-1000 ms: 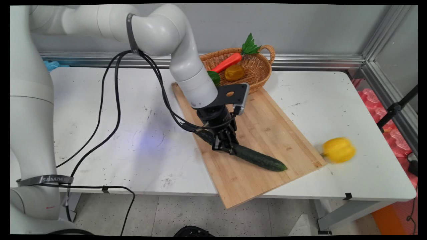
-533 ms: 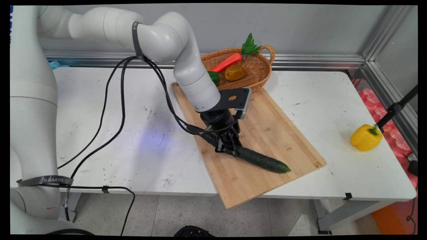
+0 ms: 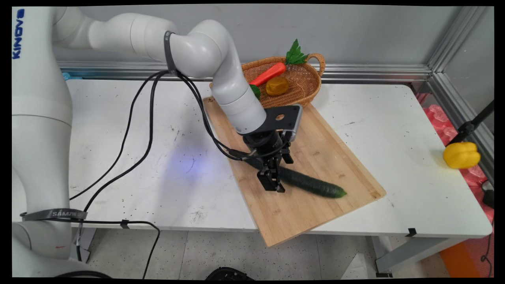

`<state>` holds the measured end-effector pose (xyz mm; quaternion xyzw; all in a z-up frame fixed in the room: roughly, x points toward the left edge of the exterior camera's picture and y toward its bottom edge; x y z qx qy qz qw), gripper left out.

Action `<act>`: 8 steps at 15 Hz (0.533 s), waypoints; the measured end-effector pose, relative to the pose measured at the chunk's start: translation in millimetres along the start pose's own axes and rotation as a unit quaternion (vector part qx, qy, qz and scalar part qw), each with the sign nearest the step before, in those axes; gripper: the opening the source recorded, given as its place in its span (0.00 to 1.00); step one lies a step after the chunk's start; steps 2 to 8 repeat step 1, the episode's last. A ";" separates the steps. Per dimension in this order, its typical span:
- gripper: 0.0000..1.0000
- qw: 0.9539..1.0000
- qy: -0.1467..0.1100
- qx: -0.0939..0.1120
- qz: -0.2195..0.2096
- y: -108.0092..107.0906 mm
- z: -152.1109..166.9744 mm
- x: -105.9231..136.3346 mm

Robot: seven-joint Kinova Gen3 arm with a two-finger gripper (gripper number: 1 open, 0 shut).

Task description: Place the picked object on the cutting board

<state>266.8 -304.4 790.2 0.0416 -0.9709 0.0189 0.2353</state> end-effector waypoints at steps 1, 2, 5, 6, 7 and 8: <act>1.00 1.000 0.001 0.000 0.000 -0.2 -0.4 0.2; 1.00 1.000 0.001 0.000 0.000 -0.2 -0.4 0.2; 1.00 1.000 0.001 0.000 0.000 -0.2 -0.4 0.2; 1.00 1.000 0.001 0.000 0.000 -0.2 -0.4 0.2; 1.00 1.000 0.001 0.000 0.000 -0.2 -0.4 0.2; 1.00 1.000 0.001 0.000 0.000 -0.2 -0.4 0.2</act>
